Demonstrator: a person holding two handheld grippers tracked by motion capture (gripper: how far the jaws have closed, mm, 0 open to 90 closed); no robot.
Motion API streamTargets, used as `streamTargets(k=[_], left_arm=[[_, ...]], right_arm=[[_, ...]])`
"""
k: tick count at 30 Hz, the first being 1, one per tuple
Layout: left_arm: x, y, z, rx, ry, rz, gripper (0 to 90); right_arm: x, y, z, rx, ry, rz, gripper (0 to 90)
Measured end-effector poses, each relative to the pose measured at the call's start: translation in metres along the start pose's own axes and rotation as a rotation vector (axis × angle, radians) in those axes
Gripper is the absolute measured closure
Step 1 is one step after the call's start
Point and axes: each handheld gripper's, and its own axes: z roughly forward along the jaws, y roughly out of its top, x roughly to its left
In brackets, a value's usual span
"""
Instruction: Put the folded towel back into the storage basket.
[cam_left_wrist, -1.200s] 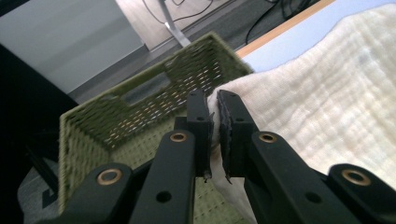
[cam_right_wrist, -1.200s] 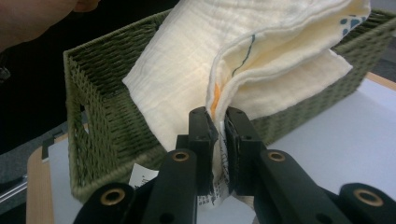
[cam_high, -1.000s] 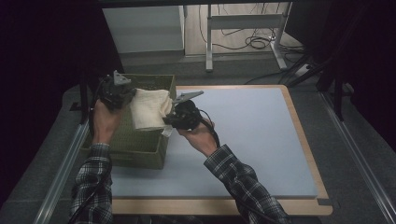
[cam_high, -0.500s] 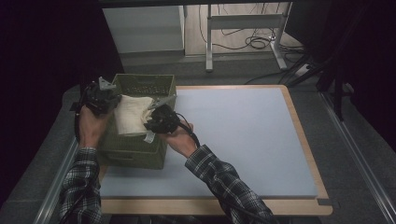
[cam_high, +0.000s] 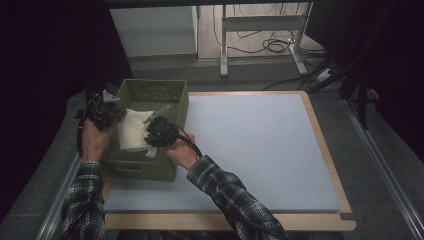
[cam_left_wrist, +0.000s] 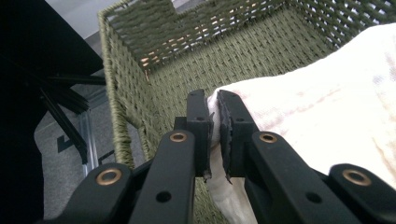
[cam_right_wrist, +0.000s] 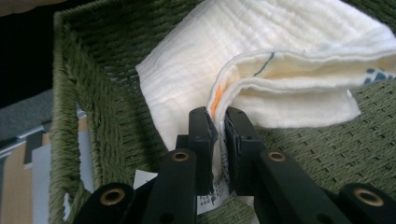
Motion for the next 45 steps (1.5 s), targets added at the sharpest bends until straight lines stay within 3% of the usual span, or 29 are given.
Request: streamTargets(k=[3,9,12,17,24,28,33,40,45], left_arm=[[-0.001,-0.002,0.005,0.007,-0.008,0.005,83.7],[-0.003,-0.004,0.012,0.025,-0.020,0.016,83.7],[-0.005,-0.004,0.017,0.042,-0.023,0.027,83.6],[-0.008,-0.003,0.027,0.089,-0.025,0.055,83.6],[-0.014,-0.002,0.044,0.158,-0.023,0.089,83.4],[-0.017,-0.004,0.056,0.203,-0.035,0.095,82.2],[-0.021,-0.004,0.063,0.231,-0.023,0.101,67.0],[-0.017,-0.003,0.056,0.186,-0.017,0.056,50.3],[-0.013,-0.003,0.052,0.153,-0.016,0.010,40.5]], right_arm=[[0.001,0.002,0.004,0.030,0.011,-0.009,81.7],[0.003,0.004,0.010,0.071,-0.027,-0.057,80.8],[0.003,0.005,0.014,0.098,-0.022,-0.078,80.4],[0.002,0.005,0.023,0.145,-0.030,-0.098,79.5],[-0.002,0.003,0.029,0.181,-0.051,-0.089,78.3],[-0.002,0.000,0.035,0.199,-0.061,-0.097,71.0],[-0.006,0.002,0.031,0.156,-0.056,-0.071,65.2],[-0.008,0.002,0.029,0.113,-0.050,-0.061,58.6],[-0.007,0.004,0.022,0.088,-0.066,-0.067,47.0]])
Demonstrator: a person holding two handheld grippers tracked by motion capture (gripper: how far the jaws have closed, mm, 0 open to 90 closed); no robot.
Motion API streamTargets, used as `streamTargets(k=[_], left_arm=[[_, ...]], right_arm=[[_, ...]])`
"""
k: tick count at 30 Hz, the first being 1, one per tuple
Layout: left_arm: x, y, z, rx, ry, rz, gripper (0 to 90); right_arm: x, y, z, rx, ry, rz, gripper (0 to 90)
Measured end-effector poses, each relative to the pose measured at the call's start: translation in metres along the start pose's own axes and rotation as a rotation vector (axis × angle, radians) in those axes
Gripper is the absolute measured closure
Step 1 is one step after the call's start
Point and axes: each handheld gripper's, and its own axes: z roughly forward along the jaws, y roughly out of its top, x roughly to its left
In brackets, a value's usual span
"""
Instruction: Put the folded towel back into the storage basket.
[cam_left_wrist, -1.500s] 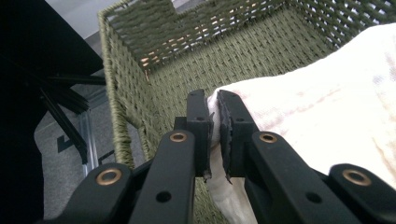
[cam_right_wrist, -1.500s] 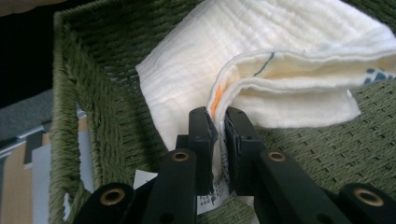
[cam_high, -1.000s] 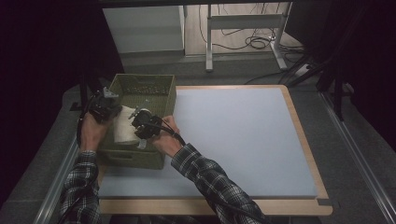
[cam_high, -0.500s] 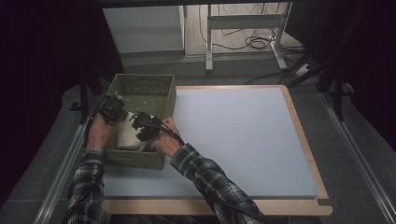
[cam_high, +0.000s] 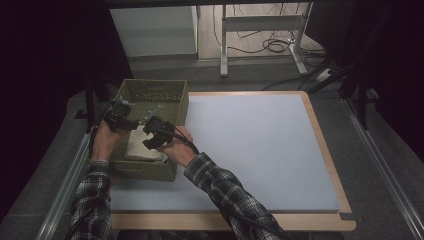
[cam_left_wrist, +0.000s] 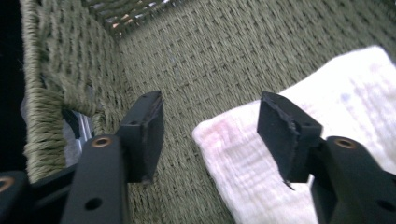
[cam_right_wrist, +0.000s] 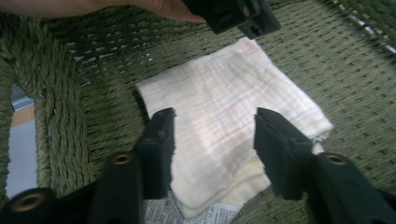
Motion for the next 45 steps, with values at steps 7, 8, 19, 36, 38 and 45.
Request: streamTargets(k=[7,8,19,36,38,45], left_arm=[[0.003,-0.001,-0.004,-0.039,-0.037,-0.059,30.6],[0.003,0.000,-0.004,-0.041,-0.039,-0.062,29.1],[0.000,0.002,-0.007,-0.091,-0.095,-0.106,18.3],[-0.020,0.019,-0.014,-0.162,-0.219,-0.117,4.9],[-0.023,0.021,-0.016,-0.169,-0.238,-0.119,3.5],[-0.034,0.032,-0.020,-0.175,-0.243,-0.094,2.5]], right_arm=[[-0.008,-0.002,-0.016,-0.042,-0.006,0.034,42.2],[-0.010,-0.003,-0.017,-0.046,-0.007,0.040,41.2],[-0.020,-0.013,-0.035,-0.083,-0.025,0.051,27.5],[-0.036,-0.037,-0.068,-0.124,0.001,0.113,14.6],[-0.039,-0.040,-0.072,-0.129,0.005,0.112,13.0],[-0.046,-0.053,-0.082,-0.137,0.017,0.108,9.8]])
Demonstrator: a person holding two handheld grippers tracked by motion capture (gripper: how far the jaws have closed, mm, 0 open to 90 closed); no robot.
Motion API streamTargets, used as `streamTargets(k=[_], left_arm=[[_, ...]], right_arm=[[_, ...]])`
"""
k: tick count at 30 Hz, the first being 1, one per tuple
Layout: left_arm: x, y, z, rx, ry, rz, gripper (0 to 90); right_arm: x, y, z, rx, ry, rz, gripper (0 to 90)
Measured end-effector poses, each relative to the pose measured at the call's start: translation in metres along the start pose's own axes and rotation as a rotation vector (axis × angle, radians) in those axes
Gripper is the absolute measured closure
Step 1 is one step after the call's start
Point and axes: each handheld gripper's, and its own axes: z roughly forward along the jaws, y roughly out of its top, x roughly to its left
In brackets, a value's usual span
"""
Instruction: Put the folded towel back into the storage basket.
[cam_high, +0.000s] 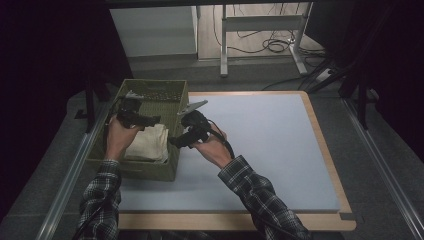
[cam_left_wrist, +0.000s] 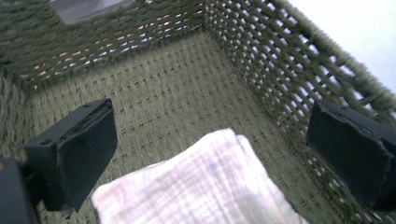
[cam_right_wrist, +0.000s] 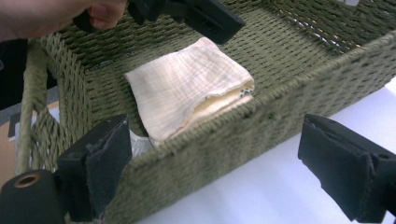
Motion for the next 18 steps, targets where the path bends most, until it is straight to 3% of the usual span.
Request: streamTargets(k=[7,18], left_arm=[[-0.021,0.017,0.001,0.010,-0.004,0.046,2.5],[-0.054,0.037,0.007,0.028,-0.013,0.112,1.6]], right_arm=[[-0.008,-0.014,-0.010,0.004,0.000,-0.022,5.5],[-0.025,-0.041,-0.030,0.004,-0.023,-0.001,2.6]])
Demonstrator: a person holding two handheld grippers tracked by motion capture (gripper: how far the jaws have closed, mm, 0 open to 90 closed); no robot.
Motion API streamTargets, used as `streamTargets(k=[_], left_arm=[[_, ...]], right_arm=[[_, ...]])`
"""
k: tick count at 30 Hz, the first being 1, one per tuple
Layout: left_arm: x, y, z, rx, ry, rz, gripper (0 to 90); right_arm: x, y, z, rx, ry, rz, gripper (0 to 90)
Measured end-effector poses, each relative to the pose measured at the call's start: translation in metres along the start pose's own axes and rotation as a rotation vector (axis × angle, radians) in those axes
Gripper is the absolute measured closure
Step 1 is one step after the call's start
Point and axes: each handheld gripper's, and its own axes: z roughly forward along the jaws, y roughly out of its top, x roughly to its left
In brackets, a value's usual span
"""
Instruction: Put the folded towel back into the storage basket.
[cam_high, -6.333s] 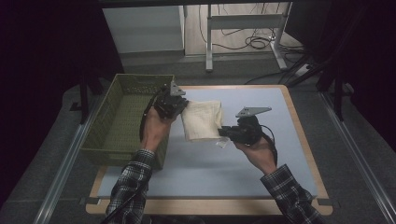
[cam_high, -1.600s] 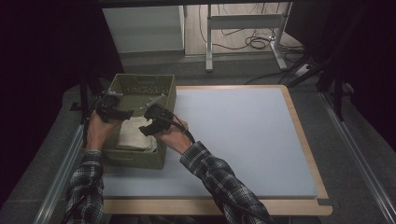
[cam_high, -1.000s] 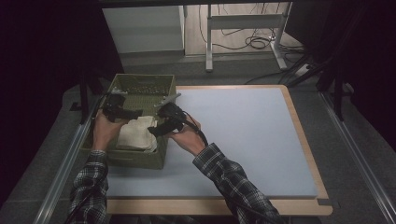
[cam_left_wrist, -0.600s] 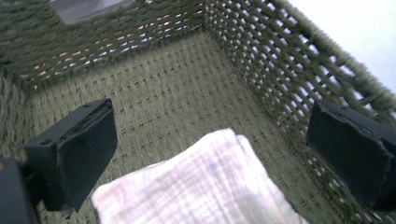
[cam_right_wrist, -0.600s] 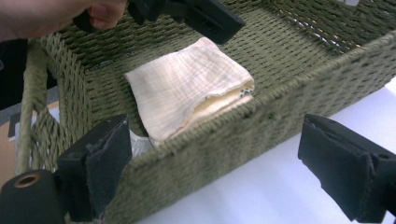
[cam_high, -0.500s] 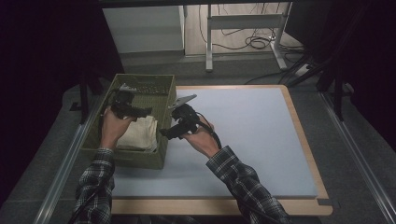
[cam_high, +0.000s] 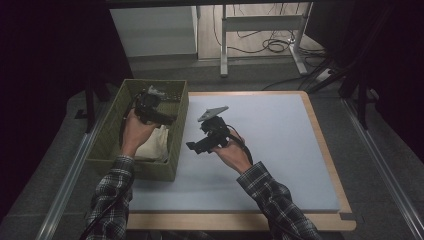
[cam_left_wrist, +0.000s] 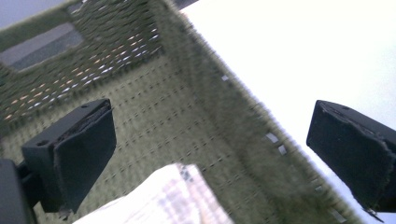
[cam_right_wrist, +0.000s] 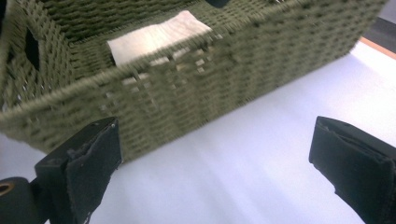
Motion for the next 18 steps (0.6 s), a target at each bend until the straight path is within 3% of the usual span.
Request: streamTargets(k=[18], left_arm=[[-0.054,0.027,0.020,0.032,-0.057,0.059,1.1]], right_arm=[[-0.028,-0.054,-0.042,-0.016,-0.050,0.054,2.6]])
